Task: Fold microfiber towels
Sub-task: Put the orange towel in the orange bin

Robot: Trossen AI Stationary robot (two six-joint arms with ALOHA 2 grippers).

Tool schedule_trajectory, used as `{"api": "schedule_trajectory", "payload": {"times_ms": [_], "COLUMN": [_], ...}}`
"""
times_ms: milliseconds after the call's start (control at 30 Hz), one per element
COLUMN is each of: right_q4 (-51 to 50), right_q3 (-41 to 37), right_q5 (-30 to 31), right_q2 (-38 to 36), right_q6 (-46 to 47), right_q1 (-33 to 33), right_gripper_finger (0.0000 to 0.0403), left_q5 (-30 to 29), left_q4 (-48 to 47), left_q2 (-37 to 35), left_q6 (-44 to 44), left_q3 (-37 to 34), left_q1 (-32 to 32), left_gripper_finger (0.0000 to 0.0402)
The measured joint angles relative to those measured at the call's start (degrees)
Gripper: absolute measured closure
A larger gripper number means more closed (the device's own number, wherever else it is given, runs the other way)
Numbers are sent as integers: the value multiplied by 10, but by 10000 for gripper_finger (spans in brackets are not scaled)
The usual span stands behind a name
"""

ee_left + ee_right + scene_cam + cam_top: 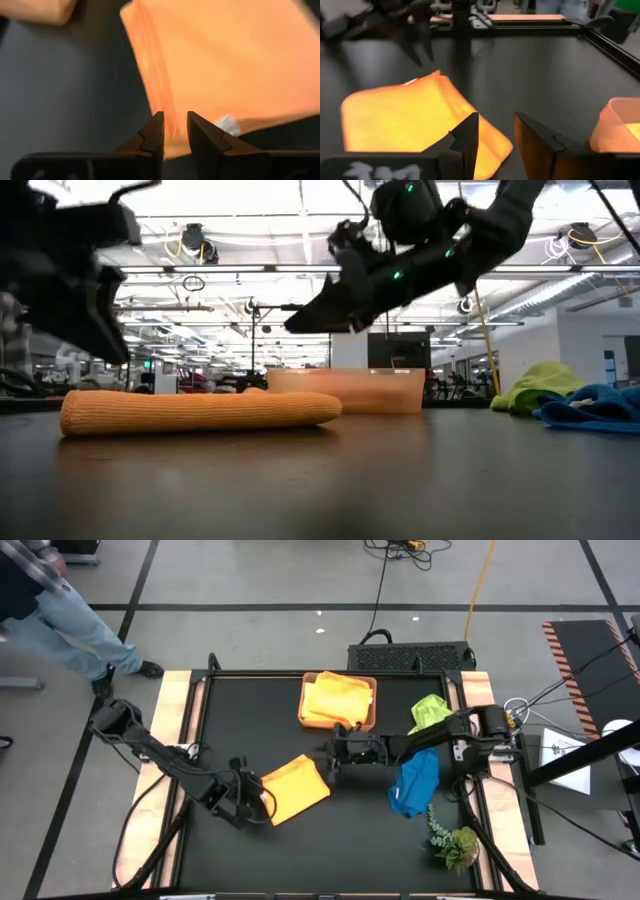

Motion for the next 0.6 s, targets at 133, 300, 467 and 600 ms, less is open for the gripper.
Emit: {"api": "schedule_trajectory", "payload": {"times_ms": [133,300,467,600], "right_q4": [-43,-21,65,156], "right_q3": [-2,-30,-84,-131], "right_q5": [-2,-2,-1,-2], "right_q2": [-25,-26,-25,-26], "right_q6": [-40,-55,-37,-32], "right_q1": [29,65,90,105], "right_gripper_finger": [283,283,283,283], "left_q5": [-3,-14,3,-1], "left_q4": [20,167,396,499], "left_q2": [0,0,0,0], "left_q6": [12,30,120,173], "left_q3": [16,-19,-79,-102], "left_q1": [-4,-7,-10,-11], "left_gripper_finger": [315,314,314,314]}}
